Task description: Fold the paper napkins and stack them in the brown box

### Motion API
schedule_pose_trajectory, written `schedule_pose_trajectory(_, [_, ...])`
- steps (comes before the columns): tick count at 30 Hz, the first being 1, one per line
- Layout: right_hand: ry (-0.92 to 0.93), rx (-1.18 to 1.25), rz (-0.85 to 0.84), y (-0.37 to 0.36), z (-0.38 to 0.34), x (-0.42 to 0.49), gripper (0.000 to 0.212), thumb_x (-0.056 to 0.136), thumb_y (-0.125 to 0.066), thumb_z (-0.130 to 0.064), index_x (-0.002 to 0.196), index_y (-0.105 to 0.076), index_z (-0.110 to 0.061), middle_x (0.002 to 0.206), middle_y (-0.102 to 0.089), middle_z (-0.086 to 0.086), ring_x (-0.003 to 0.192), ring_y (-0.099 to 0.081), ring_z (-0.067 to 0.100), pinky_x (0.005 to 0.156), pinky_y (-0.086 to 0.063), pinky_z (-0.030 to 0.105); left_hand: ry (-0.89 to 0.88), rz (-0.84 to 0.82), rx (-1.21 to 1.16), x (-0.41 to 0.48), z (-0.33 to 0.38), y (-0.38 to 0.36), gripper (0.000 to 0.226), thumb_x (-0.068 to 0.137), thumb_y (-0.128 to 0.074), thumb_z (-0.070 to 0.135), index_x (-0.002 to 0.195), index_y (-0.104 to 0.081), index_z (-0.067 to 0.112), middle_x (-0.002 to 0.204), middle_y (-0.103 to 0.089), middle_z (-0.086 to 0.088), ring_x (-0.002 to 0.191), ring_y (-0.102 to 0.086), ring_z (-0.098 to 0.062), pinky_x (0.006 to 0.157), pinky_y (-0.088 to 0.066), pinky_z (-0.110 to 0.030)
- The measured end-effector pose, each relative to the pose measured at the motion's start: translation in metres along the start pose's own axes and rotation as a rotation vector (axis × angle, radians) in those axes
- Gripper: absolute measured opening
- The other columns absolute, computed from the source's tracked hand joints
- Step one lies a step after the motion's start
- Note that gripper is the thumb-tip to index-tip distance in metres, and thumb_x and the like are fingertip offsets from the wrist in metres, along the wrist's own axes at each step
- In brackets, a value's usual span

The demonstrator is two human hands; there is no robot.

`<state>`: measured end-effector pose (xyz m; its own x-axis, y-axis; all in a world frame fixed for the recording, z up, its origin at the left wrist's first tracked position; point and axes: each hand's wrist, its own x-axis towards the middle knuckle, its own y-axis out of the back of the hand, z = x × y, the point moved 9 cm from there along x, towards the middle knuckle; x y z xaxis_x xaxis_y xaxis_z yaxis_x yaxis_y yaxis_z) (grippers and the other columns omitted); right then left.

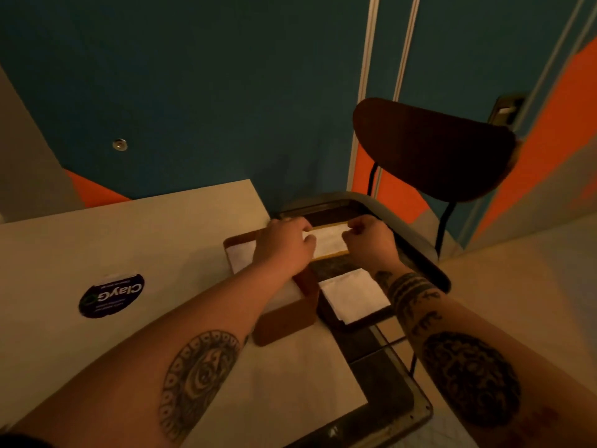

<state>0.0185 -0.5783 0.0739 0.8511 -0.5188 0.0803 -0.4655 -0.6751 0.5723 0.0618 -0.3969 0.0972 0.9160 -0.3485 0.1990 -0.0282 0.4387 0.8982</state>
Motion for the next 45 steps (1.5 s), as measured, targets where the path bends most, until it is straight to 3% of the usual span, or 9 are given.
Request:
schedule_pose_trajectory(5, [-0.163,-0.204,-0.076,0.023,0.076,0.007,0.032,0.09,-0.064,-0.037,0.114,-0.066,-0.017,0.108,-0.068,0.006,0.086,-0.062,0.022,0.07,-0.051,0.033,-0.144,-0.322,0.331,0.01,0.058,-0.062,0.035,0.094,-0.057,0.051,0.122,-0.065,0.031,0.117,-0.066,0.0,0.116,-0.059,-0.027,0.103,-0.037,-0.047])
schedule_pose_trajectory(9, [-0.345,-0.478,-0.161,0.029,0.129,0.006,0.072,0.082,-0.066,-0.057,0.14,-0.048,-0.018,0.138,-0.055,0.013,0.127,-0.049,0.037,0.107,-0.04,0.054,-0.21,-0.474,0.536,0.011,0.077,-0.1,0.034,0.091,-0.063,0.053,0.107,-0.063,0.022,0.102,-0.06,-0.002,0.102,-0.059,-0.027,0.099,-0.033,-0.048])
schedule_pose_trajectory(13, [-0.366,-0.607,-0.198,0.03,0.147,0.003,0.086,0.084,-0.066,-0.058,0.152,-0.034,-0.015,0.153,-0.039,0.015,0.141,-0.032,0.038,0.116,-0.022,0.056,-0.147,-0.624,0.664,0.01,0.069,-0.127,0.05,0.085,-0.069,0.059,0.118,-0.059,0.022,0.107,-0.057,-0.004,0.109,-0.059,-0.03,0.104,-0.03,-0.05])
schedule_pose_trajectory(20, [-0.317,-0.55,-0.239,0.014,0.146,0.014,0.047,0.089,-0.064,-0.041,0.13,-0.055,-0.02,0.125,-0.059,0.006,0.124,-0.049,0.032,0.113,-0.026,0.057,-0.101,-0.659,0.629,0.015,0.052,-0.145,0.062,0.078,-0.075,0.061,0.122,-0.056,0.022,0.116,-0.061,-0.004,0.112,-0.059,-0.029,0.1,-0.037,-0.048])
schedule_pose_trajectory(24, [-0.362,-0.152,-0.214,0.007,0.145,0.019,0.042,0.09,-0.067,-0.037,0.128,-0.057,-0.021,0.123,-0.061,0.002,0.115,-0.058,0.028,0.109,-0.041,0.056,-0.083,-0.613,0.482,0.023,0.05,-0.142,0.066,0.075,-0.075,0.064,0.123,-0.057,0.022,0.111,-0.061,-0.003,0.107,-0.06,-0.027,0.094,-0.047,-0.043])
schedule_pose_trajectory(27, [-0.368,0.191,-0.262,0.006,0.127,0.019,0.028,0.092,-0.07,-0.028,0.118,-0.064,-0.019,0.112,-0.067,0.004,0.102,-0.066,0.024,0.096,-0.055,0.046,0.025,-0.542,0.156,0.034,0.049,-0.13,0.086,0.074,-0.078,0.061,0.144,-0.046,0.023,0.133,-0.06,-0.004,0.118,-0.059,-0.027,0.097,-0.053,-0.043])
schedule_pose_trajectory(32, [-0.143,0.202,-0.291,0.022,0.072,0.027,0.013,0.095,-0.068,-0.029,0.105,-0.069,-0.02,0.091,-0.071,-0.001,0.081,-0.068,0.016,0.065,-0.054,0.025,0.098,-0.397,-0.4,0.045,0.047,-0.087,0.106,0.076,-0.086,0.041,0.16,-0.021,0.027,0.16,-0.037,0.0,0.141,-0.042,-0.027,0.106,-0.047,-0.043])
schedule_pose_trajectory(38, [0.1,0.436,-0.216,0.01,-0.033,0.04,0.007,0.091,-0.071,-0.019,0.096,-0.068,-0.015,0.084,-0.069,0.004,0.073,-0.062,0.016,0.062,-0.05,0.031,0.053,-0.053,-0.535,0.049,0.021,0.001,0.047,0.087,-0.074,0.036,0.13,-0.058,0.023,0.124,-0.068,-0.003,0.113,-0.064,-0.025,0.095,-0.054,-0.046])
schedule_pose_trajectory(45, [0.089,0.801,-0.313,-0.066,-0.126,0.003,0.056,0.081,-0.079,-0.012,0.13,-0.054,-0.021,0.117,-0.069,0.01,0.1,-0.071,0.033,0.076,-0.061,0.053,0.122,0.14,-0.648,0.016,-0.061,0.088,0.046,0.08,-0.08,0.036,0.12,-0.059,0.024,0.111,-0.069,0.002,0.099,-0.066,-0.019,0.086,-0.057,-0.044])
